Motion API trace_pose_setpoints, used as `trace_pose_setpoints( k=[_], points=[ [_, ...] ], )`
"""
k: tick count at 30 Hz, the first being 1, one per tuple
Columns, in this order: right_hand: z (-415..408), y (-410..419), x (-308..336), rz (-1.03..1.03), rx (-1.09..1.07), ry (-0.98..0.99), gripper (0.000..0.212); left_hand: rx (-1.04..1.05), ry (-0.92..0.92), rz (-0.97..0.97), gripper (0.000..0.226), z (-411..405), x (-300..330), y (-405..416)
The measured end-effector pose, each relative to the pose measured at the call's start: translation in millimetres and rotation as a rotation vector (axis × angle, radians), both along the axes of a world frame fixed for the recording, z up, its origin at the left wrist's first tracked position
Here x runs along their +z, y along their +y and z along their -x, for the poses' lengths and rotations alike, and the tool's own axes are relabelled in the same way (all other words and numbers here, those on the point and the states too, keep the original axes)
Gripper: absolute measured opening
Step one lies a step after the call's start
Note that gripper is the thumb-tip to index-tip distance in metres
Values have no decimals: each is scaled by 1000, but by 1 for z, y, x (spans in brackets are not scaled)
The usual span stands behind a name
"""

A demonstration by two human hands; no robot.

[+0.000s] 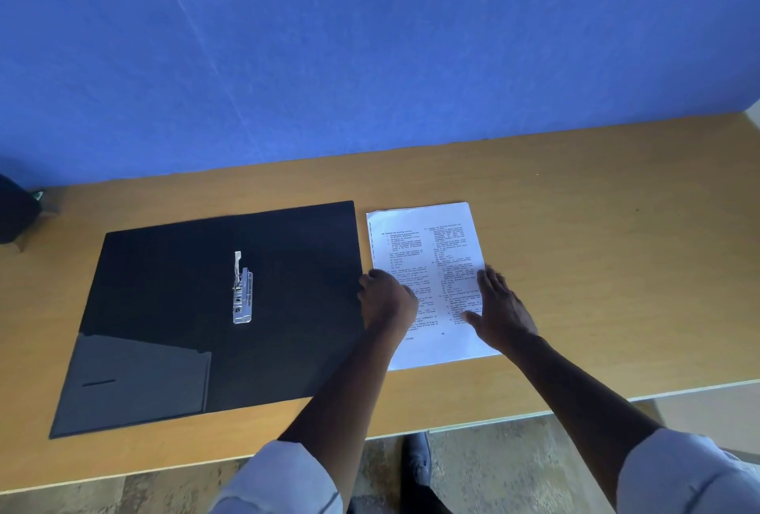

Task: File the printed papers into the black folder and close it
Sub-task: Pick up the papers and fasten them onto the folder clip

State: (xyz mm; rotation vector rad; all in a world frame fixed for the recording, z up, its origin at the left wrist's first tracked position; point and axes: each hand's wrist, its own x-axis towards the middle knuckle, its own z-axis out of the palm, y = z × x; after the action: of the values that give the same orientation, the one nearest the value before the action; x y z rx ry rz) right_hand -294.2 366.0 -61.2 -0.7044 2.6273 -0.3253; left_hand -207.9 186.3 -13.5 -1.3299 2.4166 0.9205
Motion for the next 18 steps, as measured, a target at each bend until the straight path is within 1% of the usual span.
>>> trace_pose_setpoints(
  k=[3,6,8,9,10,11,12,15,18],
  points=[
    [0,0,-1,-12,4,-3,96,160,-14,-131,48,10,2,-6],
    [0,1,-3,-20,-3,-7,95,228,1,-226,42,13,1,-18],
    [0,1,-4,-22,-5,-2,95,228,56,-270,29,12,4,-25],
    [0,1,-5,-23,-7,-4,94,251,83,-303,16,13,3,-27],
    [-1,0,-5,-24,-11,-9,95,267,116,-336,13,14,5,-28],
    [-1,0,-6,-25,-14,-11,95,286,138,-366,22,15,5,-29],
    [-1,0,-6,-24,-15,-9,95,283,145,-378,25,16,8,-29],
    [-1,1,-8,-18,-14,-2,95,299,152,-450,14,20,11,-28],
    [-1,2,-8,-3,-16,-3,95,319,159,-543,11,18,9,-29]
  ],
)
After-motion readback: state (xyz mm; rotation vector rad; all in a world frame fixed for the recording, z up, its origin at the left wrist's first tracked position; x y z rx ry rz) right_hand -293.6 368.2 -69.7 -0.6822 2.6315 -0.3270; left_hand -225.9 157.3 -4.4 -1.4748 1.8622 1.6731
